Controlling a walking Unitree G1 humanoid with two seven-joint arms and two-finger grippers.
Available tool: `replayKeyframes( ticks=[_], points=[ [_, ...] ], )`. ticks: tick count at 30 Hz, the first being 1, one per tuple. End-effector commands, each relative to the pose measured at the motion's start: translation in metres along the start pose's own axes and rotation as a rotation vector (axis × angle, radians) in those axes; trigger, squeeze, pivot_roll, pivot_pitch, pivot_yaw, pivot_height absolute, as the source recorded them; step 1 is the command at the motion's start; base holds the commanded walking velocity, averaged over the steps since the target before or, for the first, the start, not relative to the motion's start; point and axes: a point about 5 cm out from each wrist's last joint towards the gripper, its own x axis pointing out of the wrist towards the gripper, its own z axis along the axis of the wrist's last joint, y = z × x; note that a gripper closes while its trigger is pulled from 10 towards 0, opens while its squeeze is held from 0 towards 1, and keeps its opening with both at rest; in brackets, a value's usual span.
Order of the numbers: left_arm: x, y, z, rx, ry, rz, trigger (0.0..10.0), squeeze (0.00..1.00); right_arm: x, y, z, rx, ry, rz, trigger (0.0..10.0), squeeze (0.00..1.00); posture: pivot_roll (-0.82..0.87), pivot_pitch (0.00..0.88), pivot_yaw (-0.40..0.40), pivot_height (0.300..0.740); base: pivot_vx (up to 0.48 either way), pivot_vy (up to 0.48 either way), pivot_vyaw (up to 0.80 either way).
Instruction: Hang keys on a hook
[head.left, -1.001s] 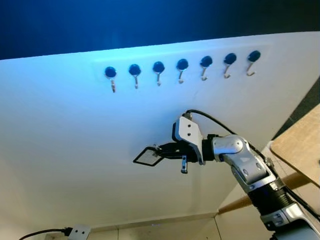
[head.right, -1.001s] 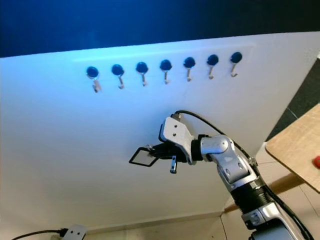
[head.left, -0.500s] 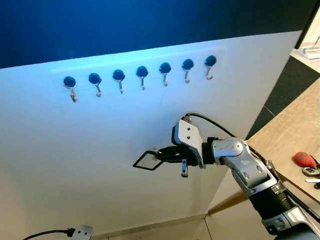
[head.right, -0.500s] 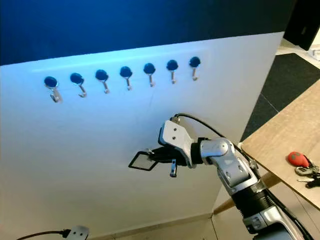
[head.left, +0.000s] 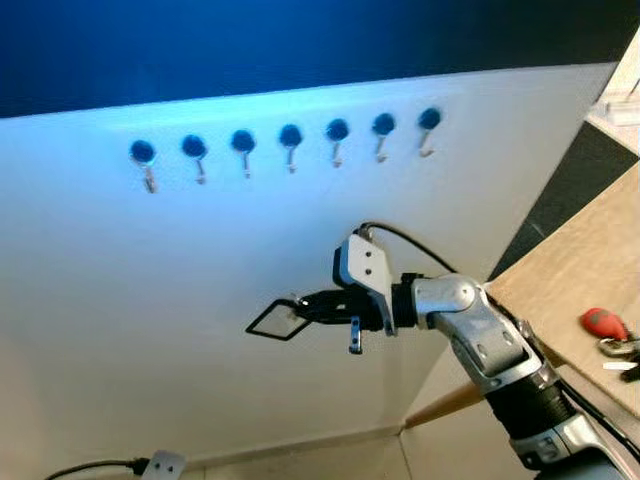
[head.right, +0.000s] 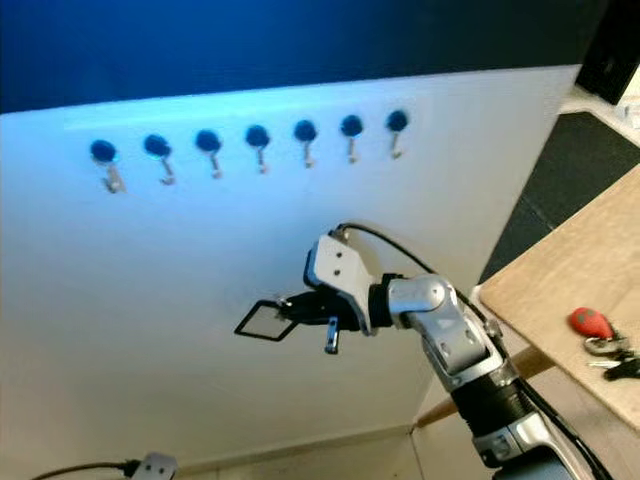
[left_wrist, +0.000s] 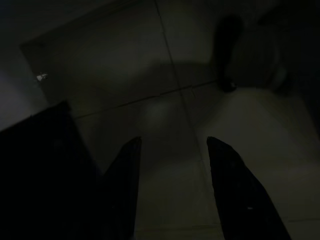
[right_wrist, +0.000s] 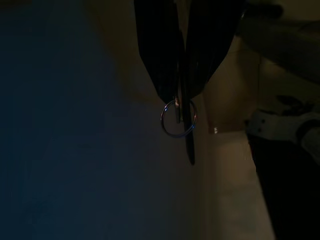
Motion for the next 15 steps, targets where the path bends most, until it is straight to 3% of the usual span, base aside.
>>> replayKeyframes(
  ticks=[1,15],
  points=[
    [-0.0001,-0.0012,-0.0052,0.007,0.021,-0.005,10.0,0.00,-0.0004,0.0009,0.0022,-0.010,-0.011,0.004,10.0,0.00,-0.10,0.052,0.053,0.740,0.000,0.000,0.76],
    [0.0002,-0.0032,-0.0044,0.039,0.025,-0.011,10.0,0.00,0.0003,0.0073,0.0008,0.000,-0.005,0.038,10.0,0.00,-0.11,0.052,0.056,0.740,0.000,0.000,0.76]
  ],
)
